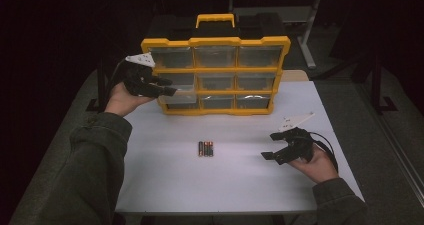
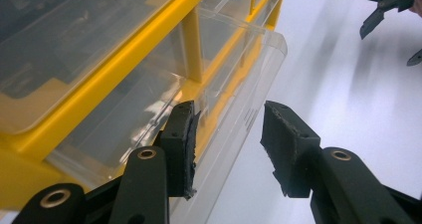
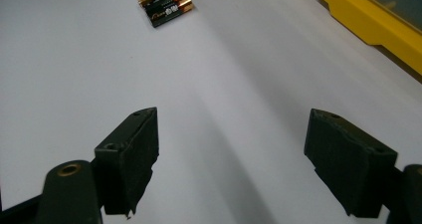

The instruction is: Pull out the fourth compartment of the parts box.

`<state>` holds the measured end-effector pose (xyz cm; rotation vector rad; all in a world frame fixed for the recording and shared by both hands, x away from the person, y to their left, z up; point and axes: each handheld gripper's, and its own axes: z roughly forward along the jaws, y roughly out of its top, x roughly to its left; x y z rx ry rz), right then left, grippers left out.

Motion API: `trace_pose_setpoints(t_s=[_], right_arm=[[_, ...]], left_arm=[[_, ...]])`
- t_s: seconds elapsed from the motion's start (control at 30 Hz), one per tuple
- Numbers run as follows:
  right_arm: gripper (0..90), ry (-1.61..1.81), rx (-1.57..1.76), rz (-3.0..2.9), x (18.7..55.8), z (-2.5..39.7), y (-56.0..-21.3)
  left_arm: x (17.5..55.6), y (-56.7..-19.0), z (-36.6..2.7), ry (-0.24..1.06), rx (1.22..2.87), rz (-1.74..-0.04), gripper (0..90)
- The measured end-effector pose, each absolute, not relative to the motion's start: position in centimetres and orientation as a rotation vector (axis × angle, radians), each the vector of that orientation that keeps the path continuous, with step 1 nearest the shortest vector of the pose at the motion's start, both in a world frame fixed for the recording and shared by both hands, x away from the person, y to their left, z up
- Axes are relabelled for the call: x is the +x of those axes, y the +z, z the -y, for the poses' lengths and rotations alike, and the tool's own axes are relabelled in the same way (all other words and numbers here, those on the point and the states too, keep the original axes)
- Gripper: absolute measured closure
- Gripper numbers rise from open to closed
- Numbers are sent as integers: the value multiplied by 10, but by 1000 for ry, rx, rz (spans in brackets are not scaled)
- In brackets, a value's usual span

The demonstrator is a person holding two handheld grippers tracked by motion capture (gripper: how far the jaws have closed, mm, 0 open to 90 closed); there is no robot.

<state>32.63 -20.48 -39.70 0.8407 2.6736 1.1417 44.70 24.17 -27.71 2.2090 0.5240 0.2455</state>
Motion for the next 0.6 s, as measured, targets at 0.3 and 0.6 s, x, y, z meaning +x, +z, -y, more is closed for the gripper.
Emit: trace_pose_setpoints(t_s=[0.3,0.6], right_arm=[[204,1141,846,-2680,327,205,-398],[204,1141,844,-2682,327,206,-399]], left_arm=[[451,-284,-241,221,2231,-505,554],[452,-285,-240,230,2260,-512,602]])
